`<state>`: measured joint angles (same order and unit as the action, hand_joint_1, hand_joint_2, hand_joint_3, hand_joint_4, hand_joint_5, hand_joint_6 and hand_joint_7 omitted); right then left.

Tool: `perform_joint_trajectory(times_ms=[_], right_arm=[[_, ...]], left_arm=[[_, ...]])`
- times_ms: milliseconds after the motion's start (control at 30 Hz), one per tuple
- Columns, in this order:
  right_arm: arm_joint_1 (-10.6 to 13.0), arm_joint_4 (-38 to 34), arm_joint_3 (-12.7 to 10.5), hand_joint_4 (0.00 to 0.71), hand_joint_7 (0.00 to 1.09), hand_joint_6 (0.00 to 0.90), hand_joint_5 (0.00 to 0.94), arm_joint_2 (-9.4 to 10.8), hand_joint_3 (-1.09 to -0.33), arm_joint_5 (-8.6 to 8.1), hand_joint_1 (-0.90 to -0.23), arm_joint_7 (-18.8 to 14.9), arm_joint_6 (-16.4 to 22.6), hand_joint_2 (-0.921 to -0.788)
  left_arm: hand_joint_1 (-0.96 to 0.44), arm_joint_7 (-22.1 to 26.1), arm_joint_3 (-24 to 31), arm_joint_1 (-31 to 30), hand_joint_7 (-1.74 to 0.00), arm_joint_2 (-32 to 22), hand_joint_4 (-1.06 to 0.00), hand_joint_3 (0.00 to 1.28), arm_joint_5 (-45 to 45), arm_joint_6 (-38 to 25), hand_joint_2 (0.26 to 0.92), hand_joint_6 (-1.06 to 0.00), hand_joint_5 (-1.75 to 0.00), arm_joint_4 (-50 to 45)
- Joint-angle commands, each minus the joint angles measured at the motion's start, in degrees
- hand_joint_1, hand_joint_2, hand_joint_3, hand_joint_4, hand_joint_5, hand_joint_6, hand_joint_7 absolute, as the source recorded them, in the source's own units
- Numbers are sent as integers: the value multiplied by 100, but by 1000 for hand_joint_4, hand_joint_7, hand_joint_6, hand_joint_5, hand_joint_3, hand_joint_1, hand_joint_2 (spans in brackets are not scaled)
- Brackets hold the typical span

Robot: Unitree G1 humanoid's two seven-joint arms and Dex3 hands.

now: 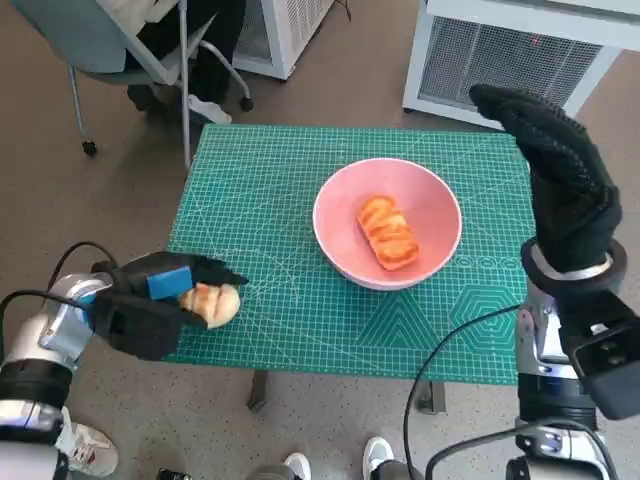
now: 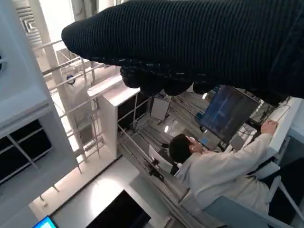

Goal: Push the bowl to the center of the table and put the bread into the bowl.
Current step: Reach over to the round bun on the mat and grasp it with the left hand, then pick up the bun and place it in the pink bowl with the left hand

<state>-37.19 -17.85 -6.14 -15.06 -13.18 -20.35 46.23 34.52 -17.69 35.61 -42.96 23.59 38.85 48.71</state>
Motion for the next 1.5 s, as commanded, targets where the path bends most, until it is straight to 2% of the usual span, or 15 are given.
perform_joint_trajectory(times_ms=[33,200,400,567,733,900,1100,1333,1500], right_arm=[[99,24,-26,265,616,-1,0,-19,-787,32,-583,-33,-60,-921],[105,43,-40,262,610,-1,0,-21,-786,32,-586,-26,-80,-921],[97,55,-55,262,607,-1,0,-23,-785,38,-586,-20,-101,-921],[81,44,-77,261,605,-1,0,-25,-780,67,-587,9,-116,-921],[39,-9,-74,262,605,-1,1,-2,-777,38,-587,-11,-97,-921],[-10,-72,-65,264,602,-1,1,23,-776,32,-586,-21,-74,-921],[-96,-181,-57,270,610,2,4,52,-772,44,-583,-21,-40,-921],[-157,-241,-53,274,617,-1,5,77,-769,100,-583,21,-11,-921],[-164,-226,-57,276,619,-1,6,90,-768,122,-587,45,-31,-921]], left_arm=[[-16,323,-122,-54,-1113,-99,-657,99,40,3,918,-564,-1164,104],[-3,810,212,141,-1190,-296,-683,80,-575,-62,920,-598,-1155,-345],[0,1162,785,278,-1167,-442,-606,86,-1326,-349,920,-664,-1212,-1068],[0,1022,1417,443,-1195,-404,-536,130,-2002,-607,921,-634,-1294,-1916],[0,472,1685,733,-1204,-87,-525,148,-2034,-906,921,-605,-1328,-2705],[0,220,1552,1205,-1228,223,-525,152,-1900,-920,921,-595,-1313,-2921],[0,92,1125,1938,-1230,762,-528,145,-1560,-578,921,-606,-1295,-2493],[0,110,565,2813,-1169,1507,-595,80,-1143,-258,920,-687,-1201,-1371],[1,21,241,3270,-1244,1967,-614,81,-836,-10,920,-677,-1111,-307]])
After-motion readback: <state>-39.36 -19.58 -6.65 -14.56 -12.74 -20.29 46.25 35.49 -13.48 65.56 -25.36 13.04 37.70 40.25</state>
